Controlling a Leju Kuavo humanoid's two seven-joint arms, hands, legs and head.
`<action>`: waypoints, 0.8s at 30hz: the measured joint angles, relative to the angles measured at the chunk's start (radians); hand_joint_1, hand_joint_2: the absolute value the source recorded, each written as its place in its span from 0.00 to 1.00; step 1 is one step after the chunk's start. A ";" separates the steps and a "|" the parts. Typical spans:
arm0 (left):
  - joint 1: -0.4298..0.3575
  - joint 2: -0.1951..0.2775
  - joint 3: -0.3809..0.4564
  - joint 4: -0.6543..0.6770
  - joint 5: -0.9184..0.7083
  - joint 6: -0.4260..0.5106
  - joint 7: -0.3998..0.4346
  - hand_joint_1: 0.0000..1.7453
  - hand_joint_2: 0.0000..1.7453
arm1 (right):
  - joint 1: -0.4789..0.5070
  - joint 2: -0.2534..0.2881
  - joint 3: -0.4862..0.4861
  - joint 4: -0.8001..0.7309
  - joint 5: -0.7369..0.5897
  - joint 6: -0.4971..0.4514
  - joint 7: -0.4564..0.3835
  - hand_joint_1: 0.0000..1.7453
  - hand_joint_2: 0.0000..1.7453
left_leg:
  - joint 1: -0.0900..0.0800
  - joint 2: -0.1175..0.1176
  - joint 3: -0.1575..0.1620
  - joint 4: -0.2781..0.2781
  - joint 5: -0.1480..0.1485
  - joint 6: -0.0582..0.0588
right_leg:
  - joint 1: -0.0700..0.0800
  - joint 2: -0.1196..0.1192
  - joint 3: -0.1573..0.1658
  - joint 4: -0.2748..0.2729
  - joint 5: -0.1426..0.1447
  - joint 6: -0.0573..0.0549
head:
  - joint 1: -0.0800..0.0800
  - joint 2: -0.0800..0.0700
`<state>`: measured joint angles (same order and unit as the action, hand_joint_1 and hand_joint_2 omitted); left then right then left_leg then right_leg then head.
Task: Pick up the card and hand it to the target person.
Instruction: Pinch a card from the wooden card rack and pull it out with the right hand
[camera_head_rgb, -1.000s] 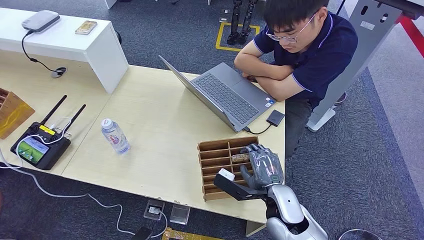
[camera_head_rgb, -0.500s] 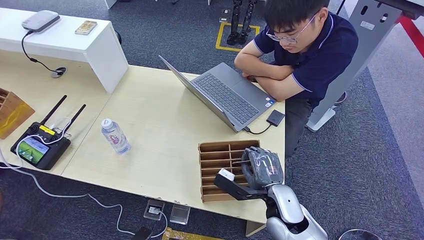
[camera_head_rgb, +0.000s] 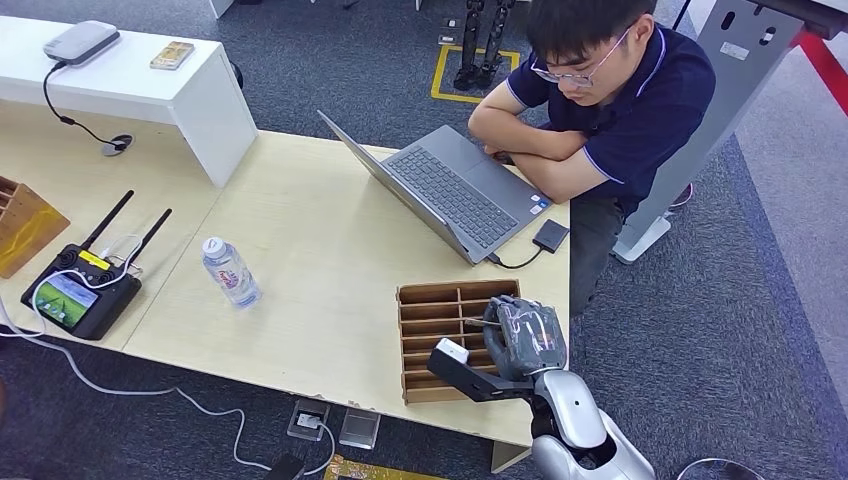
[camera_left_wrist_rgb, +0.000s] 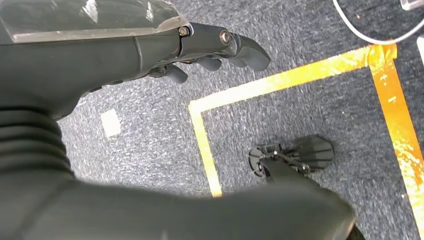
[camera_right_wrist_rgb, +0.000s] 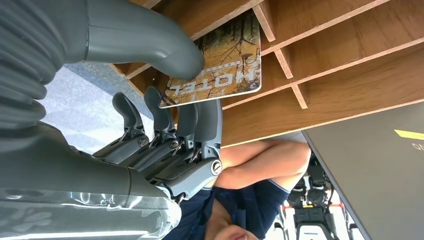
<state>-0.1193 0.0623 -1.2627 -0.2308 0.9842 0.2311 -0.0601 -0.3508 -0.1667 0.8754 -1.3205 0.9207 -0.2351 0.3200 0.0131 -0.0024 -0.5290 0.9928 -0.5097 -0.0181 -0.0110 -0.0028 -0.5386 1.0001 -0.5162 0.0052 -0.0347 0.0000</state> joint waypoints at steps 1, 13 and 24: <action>0.000 0.000 0.000 0.000 -0.001 -0.004 -0.003 0.00 1.00 | 0.000 0.000 0.000 0.001 0.000 -0.001 -0.001 0.79 1.00 | 0.000 0.000 0.000 0.000 0.000 0.000 | 0.000 0.000 0.000 0.000 0.000 0.000 | 0.000 0.000; 0.001 0.002 0.000 0.000 0.000 0.013 -0.021 0.00 1.00 | -0.041 -0.007 -0.019 -0.079 -0.083 0.068 0.027 0.79 1.00 | 0.000 0.000 0.000 0.000 0.000 0.000 | 0.000 0.000 0.000 0.000 0.000 0.000 | 0.000 0.000; 0.003 0.003 0.000 0.000 0.000 0.021 -0.017 0.00 1.00 | -0.200 -0.036 -0.069 -0.247 -0.167 0.046 -0.004 0.79 1.00 | 0.000 0.000 0.000 0.000 0.000 0.000 | 0.000 0.001 0.000 0.000 0.000 0.000 | 0.000 0.000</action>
<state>-0.1160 0.0656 -1.2627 -0.2308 0.9838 0.2524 -0.0767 -0.5507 -0.2023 0.8063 -1.5678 0.7532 -0.1895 0.3162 0.0130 -0.0019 -0.5290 0.9931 -0.5095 -0.0181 -0.0110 -0.0019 -0.5388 1.0003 -0.5158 0.0053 -0.0348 0.0000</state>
